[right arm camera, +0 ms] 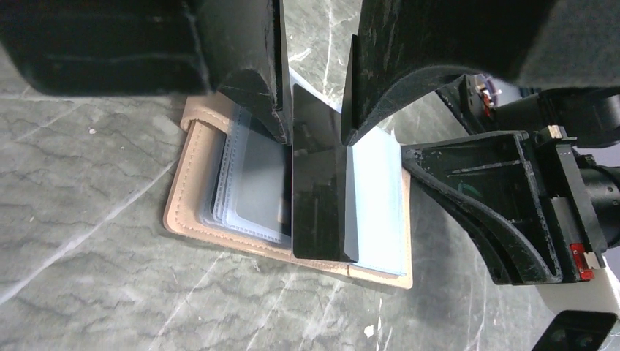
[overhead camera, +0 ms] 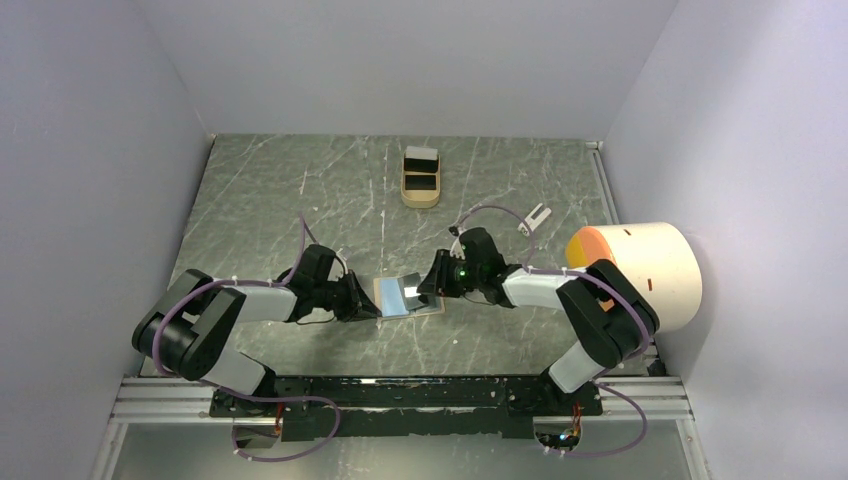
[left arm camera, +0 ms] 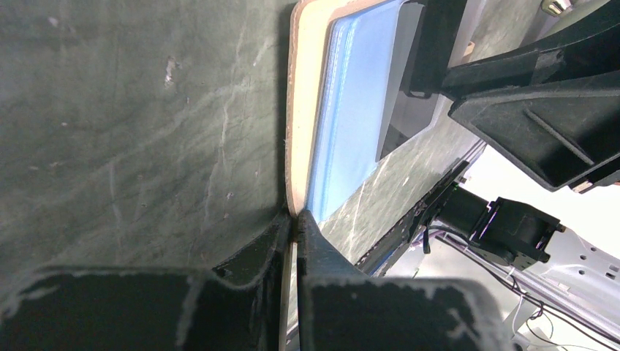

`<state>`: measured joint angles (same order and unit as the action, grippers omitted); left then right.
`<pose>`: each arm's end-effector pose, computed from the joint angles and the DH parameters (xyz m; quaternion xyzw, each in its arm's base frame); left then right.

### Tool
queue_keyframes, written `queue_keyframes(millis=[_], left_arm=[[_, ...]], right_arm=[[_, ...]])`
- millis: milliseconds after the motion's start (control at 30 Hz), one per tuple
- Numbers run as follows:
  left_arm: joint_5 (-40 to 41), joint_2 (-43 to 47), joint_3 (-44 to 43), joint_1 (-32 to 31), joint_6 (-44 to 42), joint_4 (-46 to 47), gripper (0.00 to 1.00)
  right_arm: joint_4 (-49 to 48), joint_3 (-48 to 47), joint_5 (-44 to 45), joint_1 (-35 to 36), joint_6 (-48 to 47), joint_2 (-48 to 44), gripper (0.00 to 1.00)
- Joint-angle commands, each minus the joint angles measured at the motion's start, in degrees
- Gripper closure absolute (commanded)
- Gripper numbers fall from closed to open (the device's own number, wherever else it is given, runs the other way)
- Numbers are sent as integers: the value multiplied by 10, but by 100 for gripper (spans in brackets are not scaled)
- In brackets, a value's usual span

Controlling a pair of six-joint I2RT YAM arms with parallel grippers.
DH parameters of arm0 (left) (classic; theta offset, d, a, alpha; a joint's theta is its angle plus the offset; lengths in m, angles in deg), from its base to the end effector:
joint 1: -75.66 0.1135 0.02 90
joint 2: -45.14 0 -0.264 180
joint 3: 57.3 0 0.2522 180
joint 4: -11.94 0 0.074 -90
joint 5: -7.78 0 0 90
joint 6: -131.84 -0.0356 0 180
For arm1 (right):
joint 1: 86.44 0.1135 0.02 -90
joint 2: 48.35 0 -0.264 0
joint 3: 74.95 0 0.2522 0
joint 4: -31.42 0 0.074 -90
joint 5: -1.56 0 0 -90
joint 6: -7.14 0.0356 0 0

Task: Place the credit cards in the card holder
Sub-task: Insert the credit card into the card holder.

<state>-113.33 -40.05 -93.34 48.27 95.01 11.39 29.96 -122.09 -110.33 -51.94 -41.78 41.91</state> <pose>0.1961 -0.1223 0.1061 -0.1117 0.9022 -0.4066 0.0904 0.2276 0.1725 0.1340 -0.0262 0.8987 0.3832 0.2115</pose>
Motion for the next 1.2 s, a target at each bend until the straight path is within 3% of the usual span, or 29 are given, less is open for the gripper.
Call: queue_keyframes(millis=[0,500,767,1167], left_arm=[[11,-5,10,3,-6,1,91],[6,-9,7,3,-6,4,91],[0,0,4,3,-8,4,91],[-4,26,-2,3,-9,-12,91]], right_arm=[[59,-14,39,2,-54,23,65],[103,-47,54,68,-108,36,72],[98,-65,72,64,-89,18,61],[46,-79,36,67,-51,65,58]])
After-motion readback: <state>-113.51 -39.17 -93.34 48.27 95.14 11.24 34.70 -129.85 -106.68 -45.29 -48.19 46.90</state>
